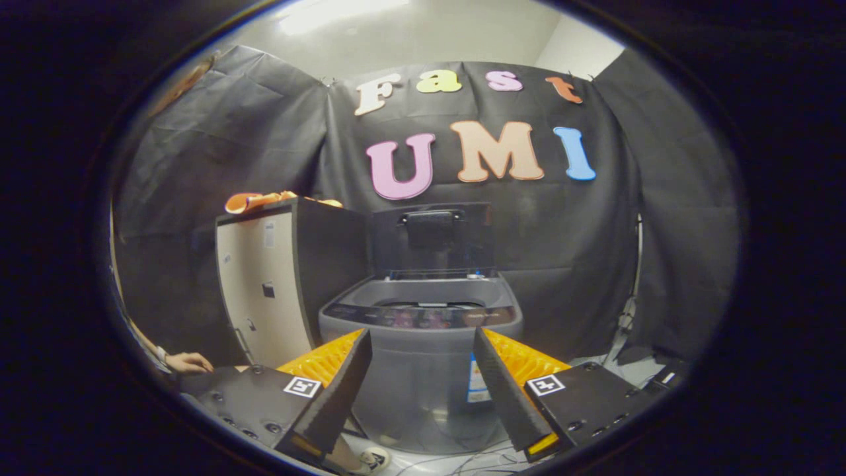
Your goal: Put the clothes into the washing machine and then close the washing machine lid.
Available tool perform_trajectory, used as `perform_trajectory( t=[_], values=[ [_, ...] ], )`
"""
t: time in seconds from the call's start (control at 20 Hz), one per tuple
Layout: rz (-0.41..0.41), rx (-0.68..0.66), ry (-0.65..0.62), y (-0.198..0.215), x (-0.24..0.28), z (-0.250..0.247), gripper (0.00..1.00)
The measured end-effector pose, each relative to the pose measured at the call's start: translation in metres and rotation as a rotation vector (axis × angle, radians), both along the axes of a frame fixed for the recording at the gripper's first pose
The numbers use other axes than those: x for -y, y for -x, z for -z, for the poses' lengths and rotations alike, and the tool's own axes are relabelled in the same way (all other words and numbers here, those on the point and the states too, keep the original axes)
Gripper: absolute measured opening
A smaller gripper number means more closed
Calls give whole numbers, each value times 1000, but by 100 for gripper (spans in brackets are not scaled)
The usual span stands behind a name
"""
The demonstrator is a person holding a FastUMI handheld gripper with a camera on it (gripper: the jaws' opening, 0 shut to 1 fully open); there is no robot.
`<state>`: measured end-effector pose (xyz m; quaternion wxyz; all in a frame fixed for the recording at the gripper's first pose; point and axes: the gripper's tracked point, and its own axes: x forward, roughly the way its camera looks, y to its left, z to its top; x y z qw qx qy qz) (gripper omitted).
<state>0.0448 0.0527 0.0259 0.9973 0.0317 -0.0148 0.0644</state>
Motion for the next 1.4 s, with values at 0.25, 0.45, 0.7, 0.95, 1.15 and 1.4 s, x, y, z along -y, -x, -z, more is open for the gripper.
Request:
perform_trajectory(
  t=[0.25,0.45,0.7,0.95,1.15,1.4],
  values=[
    [-222,117,21,-72,-93,-98,97],
    [-393,110,45,-131,-175,-169,97],
    [-468,8,39,-202,-248,-222,98],
    [-455,-203,128,-261,-287,-206,98],
    [-495,-349,60,-292,-316,-187,98],
    [-511,-563,72,-310,-330,-149,98]
  ],
)
